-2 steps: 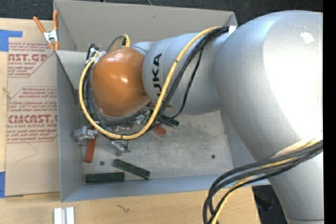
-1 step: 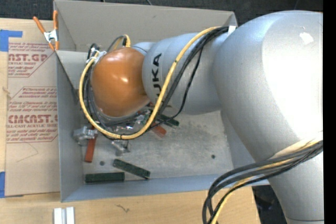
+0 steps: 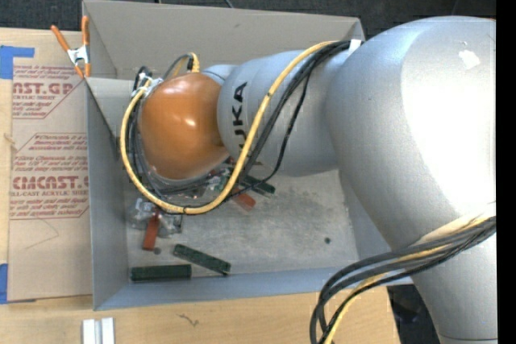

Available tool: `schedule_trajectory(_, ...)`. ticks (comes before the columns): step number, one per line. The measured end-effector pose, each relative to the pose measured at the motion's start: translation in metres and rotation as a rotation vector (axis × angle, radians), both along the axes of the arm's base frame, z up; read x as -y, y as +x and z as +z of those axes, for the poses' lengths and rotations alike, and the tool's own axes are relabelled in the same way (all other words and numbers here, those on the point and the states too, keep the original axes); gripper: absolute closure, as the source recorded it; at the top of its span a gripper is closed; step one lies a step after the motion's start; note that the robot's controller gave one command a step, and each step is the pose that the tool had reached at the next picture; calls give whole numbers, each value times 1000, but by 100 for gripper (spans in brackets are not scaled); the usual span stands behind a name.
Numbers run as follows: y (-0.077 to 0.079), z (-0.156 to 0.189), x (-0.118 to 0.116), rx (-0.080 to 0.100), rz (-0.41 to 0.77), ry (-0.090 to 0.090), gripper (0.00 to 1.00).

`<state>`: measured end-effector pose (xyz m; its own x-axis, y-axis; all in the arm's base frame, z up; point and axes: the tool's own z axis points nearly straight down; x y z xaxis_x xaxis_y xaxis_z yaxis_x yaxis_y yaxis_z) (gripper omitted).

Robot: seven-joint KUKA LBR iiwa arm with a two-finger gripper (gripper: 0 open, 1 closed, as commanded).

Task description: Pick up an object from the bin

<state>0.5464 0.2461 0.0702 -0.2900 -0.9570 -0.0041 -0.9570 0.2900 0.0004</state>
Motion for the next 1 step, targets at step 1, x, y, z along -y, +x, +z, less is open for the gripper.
schedule_trajectory(1,0,30,-1,2,-2,0,100)
